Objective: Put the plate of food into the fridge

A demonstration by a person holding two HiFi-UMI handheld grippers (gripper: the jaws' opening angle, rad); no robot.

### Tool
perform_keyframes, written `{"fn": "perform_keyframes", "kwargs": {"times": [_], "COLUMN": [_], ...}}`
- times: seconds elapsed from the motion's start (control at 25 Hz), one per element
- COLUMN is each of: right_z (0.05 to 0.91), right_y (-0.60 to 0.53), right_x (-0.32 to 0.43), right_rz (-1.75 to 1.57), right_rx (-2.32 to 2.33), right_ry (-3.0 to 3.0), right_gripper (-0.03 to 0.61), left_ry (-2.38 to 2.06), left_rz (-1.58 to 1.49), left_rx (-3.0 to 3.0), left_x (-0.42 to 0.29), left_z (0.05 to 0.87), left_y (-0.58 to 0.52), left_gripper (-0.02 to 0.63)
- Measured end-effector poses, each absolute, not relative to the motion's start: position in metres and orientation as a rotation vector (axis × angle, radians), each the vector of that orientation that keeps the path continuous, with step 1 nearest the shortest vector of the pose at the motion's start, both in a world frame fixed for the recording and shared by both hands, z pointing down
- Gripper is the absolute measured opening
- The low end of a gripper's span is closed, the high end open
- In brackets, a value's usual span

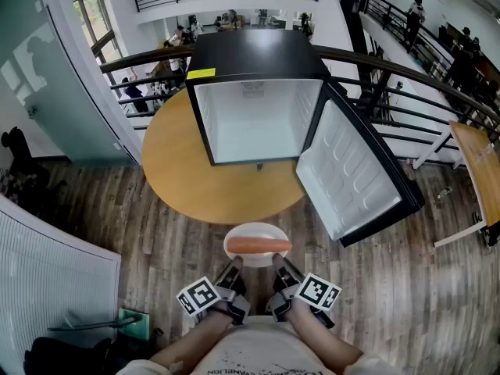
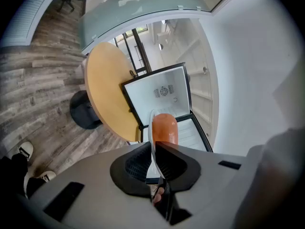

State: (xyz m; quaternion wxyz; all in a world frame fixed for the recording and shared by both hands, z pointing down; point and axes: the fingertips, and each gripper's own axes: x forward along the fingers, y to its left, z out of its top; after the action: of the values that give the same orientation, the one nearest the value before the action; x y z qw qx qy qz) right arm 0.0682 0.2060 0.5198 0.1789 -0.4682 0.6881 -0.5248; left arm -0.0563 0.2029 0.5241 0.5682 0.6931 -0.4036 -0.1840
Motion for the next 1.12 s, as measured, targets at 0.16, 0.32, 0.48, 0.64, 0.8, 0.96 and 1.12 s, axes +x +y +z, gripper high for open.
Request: {"fn": "perform_keyframes", "kwargs": {"times": [0.16,0.32,0.48,0.64,0.8,0.96,1.12], "right_z": [0.520,0.520,0.521,0.523,0.521,0.524,0.528], "right_y": [0.208,0.209,0.211,0.213,0.215,0.216,0.216], "right_x": [0.067,0.067,0.065,0.064,0.061,0.057,0.048], "right_rz": [-1.484,-1.485,-1.488,-1.490,-1.488,-1.487,-1.493], "right_rx": [-1.324,-1.325,-1.326,-1.325,-1.319,-1.334,-1.356], "right_ry": [1.942,1.938,1.935,1.932,1.918,1.904,1.878], "right_gripper": [0.058,0.058,0.058,0.058,0.058,0.058,0.057], "left_ry": [-0.917,-0.916,-0.917,-0.916,-0.919,-0.895,-0.879], "left_rz": [-0.470,-0.466,-0.463,-0.460,-0.447,-0.452,-0.439], "left_rx": [1.549,1.553,1.553,1.554,1.581,1.559,1.557], "left_x": [-0.052,-0.053,-0.055,-0.056,-0.060,-0.063,-0.072], "left_z": [0.524,0.524,0.525,0.526,0.526,0.527,0.531], "left_y": [0.208,0.209,0.210,0.212,0.214,0.215,0.212], "left_gripper": [0.043,0.043,0.043,0.043,0.043,0.043,0.043]}}
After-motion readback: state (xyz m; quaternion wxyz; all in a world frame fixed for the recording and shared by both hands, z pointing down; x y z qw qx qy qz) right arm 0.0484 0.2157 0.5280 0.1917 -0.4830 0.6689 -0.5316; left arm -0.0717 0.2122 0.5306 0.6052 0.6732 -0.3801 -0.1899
